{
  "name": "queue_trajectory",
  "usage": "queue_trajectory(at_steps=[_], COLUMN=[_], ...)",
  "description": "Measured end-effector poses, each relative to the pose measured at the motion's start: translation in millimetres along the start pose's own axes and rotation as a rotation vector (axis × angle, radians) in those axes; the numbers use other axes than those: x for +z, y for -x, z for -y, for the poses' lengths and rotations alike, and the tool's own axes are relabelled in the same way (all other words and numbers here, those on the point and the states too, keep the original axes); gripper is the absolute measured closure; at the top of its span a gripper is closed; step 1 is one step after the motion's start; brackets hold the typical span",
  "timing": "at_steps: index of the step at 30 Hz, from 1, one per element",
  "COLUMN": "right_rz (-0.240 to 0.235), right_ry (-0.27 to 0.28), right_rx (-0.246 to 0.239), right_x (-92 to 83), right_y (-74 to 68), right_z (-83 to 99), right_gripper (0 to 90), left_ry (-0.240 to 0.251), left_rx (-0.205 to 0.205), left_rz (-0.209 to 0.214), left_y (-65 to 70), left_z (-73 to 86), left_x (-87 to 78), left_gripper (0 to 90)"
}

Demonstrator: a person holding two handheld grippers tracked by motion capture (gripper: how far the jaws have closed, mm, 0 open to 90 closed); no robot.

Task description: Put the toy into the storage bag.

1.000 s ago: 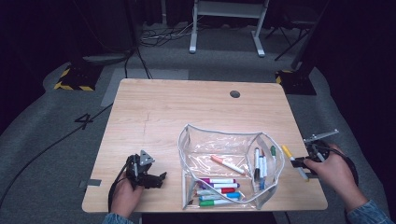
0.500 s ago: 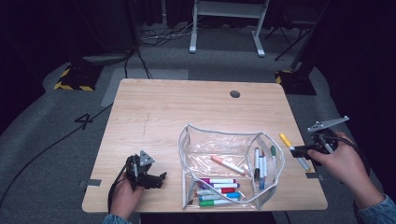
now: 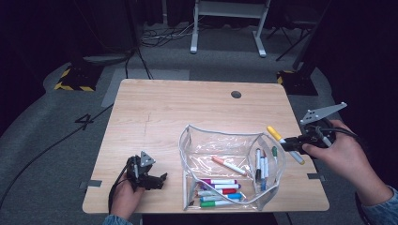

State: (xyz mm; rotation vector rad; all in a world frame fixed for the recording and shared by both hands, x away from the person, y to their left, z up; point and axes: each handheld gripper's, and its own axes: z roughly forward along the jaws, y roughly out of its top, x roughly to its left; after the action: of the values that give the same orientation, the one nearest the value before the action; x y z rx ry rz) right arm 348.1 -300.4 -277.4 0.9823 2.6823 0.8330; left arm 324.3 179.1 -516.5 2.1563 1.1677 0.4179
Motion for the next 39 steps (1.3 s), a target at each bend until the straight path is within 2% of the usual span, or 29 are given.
queue_trajectory(at_steps=[5,12,19,26,31,39], right_rz=[-0.037,-0.067,-0.144,-0.205,-0.229,-0.234], right_ry=[-0.004,-0.028,-0.056,-0.105,-0.157,-0.251], right_rx=[-0.070,-0.167,-0.230,-0.295,-0.373,-0.458], right_x=[4.1,15.3,30.5,50.2,65.5,89.0], right_y=[-22.4,-45.9,-69.0,-91.7,-106.7,-122.0], right_z=[-15.0,-32.5,-47.1,-59.1,-63.9,-65.1], right_gripper=[77.4,77.4,77.3,77.3,77.3,77.3], left_ry=[0.000,0.000,0.000,0.000,0.000,0.000], left_rx=[0.000,0.000,0.003,0.000,0.002,0.000], left_rz=[0.000,0.000,0.000,0.000,0.000,0.001], left_y=[0.0,0.0,-0.2,0.0,-0.2,0.0], left_z=[0.0,0.0,0.0,0.0,0.0,0.0], left_x=[0.0,0.0,0.0,0.0,0.0,0.0], left_gripper=[0.0,0.0,0.0,0.0,0.0,0.0])
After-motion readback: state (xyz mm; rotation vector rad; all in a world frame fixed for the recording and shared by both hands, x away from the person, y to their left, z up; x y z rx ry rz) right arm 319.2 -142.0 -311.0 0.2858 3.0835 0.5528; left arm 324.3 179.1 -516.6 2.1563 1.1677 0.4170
